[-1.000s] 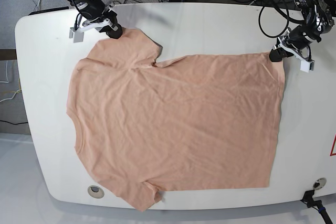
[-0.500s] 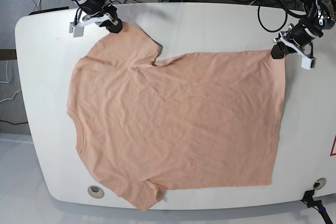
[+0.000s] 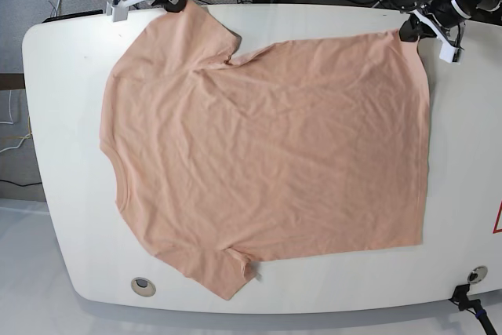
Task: Fold the T-shirt properly
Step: 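Lift and pull the shirt edge toward the robot with both grippers, then drag the held shoulder edge across the shirt body with the right gripper, then open the right gripper to release the folded cloth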
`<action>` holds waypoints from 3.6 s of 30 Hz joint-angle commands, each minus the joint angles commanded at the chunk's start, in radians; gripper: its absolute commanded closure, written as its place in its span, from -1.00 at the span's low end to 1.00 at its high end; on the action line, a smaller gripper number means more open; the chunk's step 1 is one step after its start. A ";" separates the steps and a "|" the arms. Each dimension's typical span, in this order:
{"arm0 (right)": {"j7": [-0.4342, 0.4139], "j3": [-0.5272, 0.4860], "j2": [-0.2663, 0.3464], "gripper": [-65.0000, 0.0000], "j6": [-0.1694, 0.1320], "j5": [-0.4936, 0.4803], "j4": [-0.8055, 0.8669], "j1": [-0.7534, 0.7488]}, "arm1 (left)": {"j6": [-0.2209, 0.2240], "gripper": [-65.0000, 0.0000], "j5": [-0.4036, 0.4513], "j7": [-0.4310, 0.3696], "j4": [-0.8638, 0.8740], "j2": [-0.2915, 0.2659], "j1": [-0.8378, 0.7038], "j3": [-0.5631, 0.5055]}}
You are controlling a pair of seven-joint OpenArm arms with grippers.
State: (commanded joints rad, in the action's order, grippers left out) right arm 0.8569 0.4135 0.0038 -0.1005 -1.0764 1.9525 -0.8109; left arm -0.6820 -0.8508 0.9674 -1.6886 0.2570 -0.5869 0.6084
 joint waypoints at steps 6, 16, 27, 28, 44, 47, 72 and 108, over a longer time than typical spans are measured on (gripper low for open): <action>0.002 0.002 0.064 1.00 0.008 -0.175 0.037 -0.006 | -0.016 1.00 -0.023 0.000 -0.017 0.002 0.017 0.081; 0.002 0.008 0.130 1.00 0.009 -0.305 0.032 0.150 | -0.014 1.00 -0.126 0.127 -0.025 -0.006 0.264 0.081; -0.002 0.002 0.137 1.00 0.003 -0.224 -0.063 0.408 | 0.123 1.00 -0.124 0.157 0.261 -0.032 0.462 0.080; -0.002 0.002 0.150 1.00 0.003 -0.224 -0.086 0.433 | 0.129 1.00 -0.124 0.157 0.285 -0.028 0.473 0.080; 0.000 -0.031 0.215 1.00 0.002 -0.224 -0.430 0.763 | 0.132 1.00 -0.005 0.153 0.368 -0.025 0.640 0.086; 0.000 -0.077 0.232 1.00 0.002 -0.222 -0.450 0.801 | 0.133 1.00 -0.005 0.153 0.367 -0.025 0.640 0.087; -0.002 -0.098 0.232 1.00 0.002 -0.137 -0.574 0.950 | 0.127 1.00 0.052 0.057 0.397 0.018 0.641 0.135; 0.011 -0.187 0.391 -0.52 -0.054 0.583 -0.112 0.695 | 0.006 -0.10 0.494 -0.216 0.000 0.087 0.442 -0.103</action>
State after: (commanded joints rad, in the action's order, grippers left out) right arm 0.8677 0.2263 0.3951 -0.1542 -0.4933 1.8405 -0.1158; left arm -0.6759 -0.3567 0.7511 -1.6886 0.3445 -0.1450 0.5056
